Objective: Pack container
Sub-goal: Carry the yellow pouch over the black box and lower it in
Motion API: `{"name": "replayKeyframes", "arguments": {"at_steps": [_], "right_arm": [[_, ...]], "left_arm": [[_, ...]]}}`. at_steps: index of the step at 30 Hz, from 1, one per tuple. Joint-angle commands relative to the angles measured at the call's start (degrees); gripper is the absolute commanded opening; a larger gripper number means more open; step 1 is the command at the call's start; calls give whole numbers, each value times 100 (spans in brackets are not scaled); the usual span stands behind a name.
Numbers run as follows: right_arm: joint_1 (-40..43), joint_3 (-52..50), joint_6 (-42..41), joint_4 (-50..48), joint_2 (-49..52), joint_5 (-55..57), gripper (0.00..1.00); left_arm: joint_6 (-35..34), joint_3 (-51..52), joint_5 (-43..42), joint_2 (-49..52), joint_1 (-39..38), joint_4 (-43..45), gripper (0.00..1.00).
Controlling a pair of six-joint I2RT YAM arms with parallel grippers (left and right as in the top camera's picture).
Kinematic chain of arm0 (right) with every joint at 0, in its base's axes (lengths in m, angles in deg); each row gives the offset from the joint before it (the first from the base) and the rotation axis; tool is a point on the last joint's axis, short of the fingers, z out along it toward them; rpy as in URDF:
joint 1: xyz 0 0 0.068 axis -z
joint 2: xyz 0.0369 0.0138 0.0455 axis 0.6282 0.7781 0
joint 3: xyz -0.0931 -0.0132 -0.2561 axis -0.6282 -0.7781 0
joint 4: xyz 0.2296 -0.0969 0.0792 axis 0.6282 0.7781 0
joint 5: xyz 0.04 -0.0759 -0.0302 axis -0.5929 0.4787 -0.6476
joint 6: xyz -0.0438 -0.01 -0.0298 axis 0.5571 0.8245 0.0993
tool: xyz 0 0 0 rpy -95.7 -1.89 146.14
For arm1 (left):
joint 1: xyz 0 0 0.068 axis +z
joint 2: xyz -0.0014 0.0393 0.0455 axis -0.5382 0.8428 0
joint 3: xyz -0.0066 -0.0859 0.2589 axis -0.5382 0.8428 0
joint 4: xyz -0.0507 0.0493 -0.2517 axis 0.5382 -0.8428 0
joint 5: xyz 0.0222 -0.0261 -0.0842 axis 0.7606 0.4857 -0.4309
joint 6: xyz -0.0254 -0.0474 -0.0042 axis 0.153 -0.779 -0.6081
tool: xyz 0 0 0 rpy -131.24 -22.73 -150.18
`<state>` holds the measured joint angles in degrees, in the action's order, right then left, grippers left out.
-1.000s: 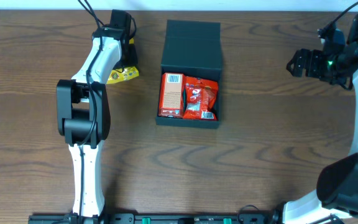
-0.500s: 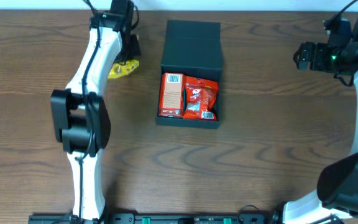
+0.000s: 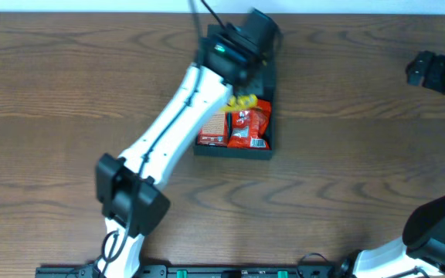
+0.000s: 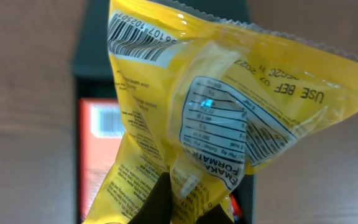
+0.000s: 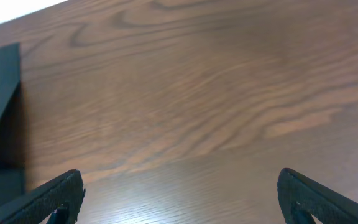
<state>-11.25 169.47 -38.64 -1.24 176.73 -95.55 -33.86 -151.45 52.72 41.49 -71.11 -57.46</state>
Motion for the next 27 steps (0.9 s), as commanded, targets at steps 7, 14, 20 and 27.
{"name": "replayKeyframes", "arguments": {"at_steps": [7, 14, 20, 27], "right_arm": [[422, -39, -168, 2, 48, 17, 99], [442, -37, -166, -2, 48, 17, 99], [442, -39, -166, -20, 50, 17, 99], [442, -39, -168, -39, 59, 15, 99]], "left_arm": [[-1266, -4, 382, 772, -382, -229, 6], [-1661, -2, -186, 1150, -391, -321, 6], [-1615, 0, -417, 1585, -431, -369, 6], [-1351, 0, -968, 2138, -435, -492, 6]]}}
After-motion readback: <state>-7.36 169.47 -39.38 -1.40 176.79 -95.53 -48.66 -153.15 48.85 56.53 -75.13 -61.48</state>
